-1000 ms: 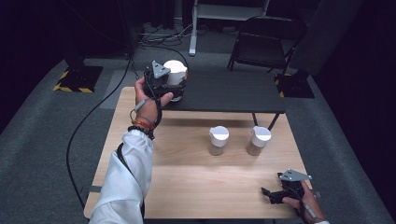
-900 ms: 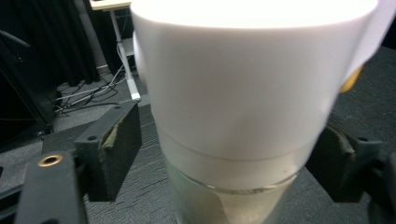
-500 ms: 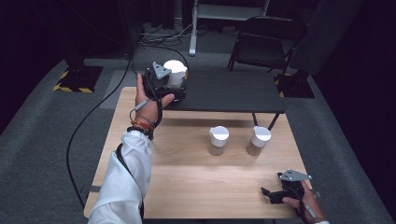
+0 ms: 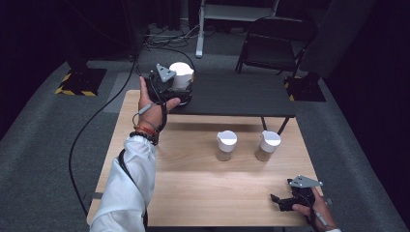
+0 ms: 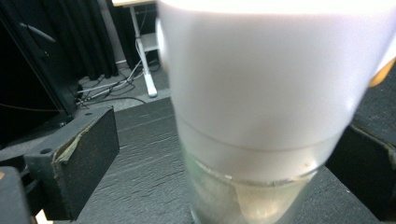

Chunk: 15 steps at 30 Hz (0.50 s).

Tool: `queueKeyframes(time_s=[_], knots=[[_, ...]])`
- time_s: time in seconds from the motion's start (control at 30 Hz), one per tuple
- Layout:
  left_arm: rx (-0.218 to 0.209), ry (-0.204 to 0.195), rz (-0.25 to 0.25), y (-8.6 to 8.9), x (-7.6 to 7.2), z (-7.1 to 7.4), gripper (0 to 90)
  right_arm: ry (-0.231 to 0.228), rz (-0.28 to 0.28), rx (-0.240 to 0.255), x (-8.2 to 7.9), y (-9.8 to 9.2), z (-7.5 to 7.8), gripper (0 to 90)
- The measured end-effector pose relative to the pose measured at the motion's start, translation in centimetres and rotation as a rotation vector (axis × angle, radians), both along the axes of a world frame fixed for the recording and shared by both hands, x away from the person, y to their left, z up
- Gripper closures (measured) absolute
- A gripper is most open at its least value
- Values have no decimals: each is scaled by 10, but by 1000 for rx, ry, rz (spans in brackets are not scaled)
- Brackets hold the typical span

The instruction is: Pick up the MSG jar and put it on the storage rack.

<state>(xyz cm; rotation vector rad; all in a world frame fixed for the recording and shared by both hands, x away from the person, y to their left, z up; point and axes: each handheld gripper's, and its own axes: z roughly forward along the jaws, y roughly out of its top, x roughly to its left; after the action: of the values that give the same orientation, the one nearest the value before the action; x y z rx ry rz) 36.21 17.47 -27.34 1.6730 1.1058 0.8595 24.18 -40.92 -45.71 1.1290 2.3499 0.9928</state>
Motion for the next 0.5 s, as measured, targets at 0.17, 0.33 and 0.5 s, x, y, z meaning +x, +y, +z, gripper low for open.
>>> queueKeyframes(time_s=[0.17, 0.33, 0.5], knots=[[11, -40, -7, 2, -11, -3, 6, 0, 0, 0, 0, 0, 0, 0], [58, -60, -12, -3, -19, -3, 2, 0, 0, 0, 0, 0, 0, 0], [57, -82, -4, -2, -27, -8, 2, 0, 0, 0, 0, 0, 0, 0]])
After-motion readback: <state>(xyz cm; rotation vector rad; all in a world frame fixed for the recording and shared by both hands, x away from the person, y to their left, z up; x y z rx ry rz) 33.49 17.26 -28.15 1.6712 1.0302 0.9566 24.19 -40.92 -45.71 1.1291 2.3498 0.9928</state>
